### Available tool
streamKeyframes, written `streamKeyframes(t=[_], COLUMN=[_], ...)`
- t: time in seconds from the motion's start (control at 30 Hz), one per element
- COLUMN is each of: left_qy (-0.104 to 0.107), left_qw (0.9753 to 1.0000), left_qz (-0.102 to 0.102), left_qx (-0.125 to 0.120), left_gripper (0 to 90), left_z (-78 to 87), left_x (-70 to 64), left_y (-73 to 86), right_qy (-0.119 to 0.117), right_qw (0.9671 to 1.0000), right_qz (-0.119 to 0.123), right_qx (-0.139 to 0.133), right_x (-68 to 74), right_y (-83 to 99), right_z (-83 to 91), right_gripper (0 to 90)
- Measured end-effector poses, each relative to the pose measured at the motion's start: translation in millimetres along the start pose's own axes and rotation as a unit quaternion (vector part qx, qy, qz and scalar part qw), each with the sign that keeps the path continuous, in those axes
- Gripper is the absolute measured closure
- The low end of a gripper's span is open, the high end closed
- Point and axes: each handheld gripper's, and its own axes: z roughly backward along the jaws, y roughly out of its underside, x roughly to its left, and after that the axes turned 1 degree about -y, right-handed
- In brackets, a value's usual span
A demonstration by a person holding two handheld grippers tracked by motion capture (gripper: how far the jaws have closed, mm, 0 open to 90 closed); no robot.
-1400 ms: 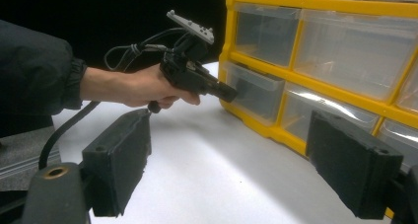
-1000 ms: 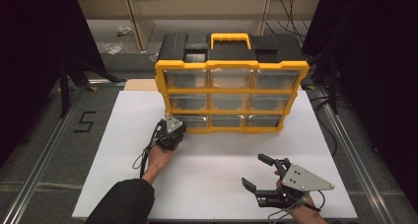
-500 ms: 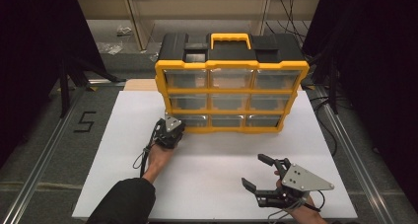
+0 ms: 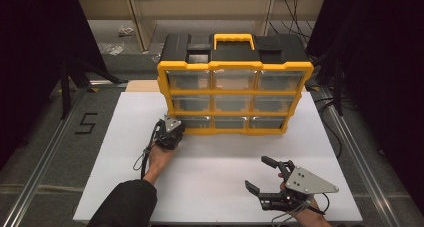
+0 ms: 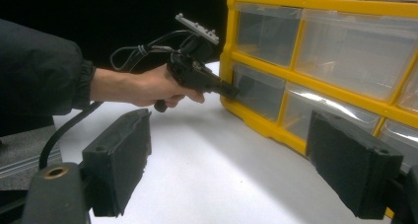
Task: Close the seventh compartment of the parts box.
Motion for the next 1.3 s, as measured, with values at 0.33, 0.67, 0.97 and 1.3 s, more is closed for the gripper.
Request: streamKeyframes(t=[0.33,0.67,0.97,1.3], left_qy=[0.016,0.048,0.059,0.085], left_qw=[0.9998,0.9988,0.9982,0.9958], left_qz=[0.011,0.000,0.003,0.020], left_qx=[-0.004,-0.011,-0.012,-0.026], left_gripper=[86.2,71.5,52.9,37.3], left_z=[4.5,12.7,18.3,32.9], left_x=[1.9,-5.8,-9.8,-12.2], left_y=[-2.8,-9.7,-13.0,-20.0], right_qy=[0.001,0.001,0.001,0.002], right_qw=[1.0000,1.0000,1.0000,1.0000], right_qz=[-0.002,-0.001,-0.001,0.000], right_qx=[0.000,-0.001,-0.001,-0.002], right_x=[-1.2,-1.5,-1.5,-0.8], right_y=[0.3,0.3,0.2,-0.5], right_z=[0.0,0.3,0.3,0.9], right_gripper=[18.4,18.4,18.4,18.4])
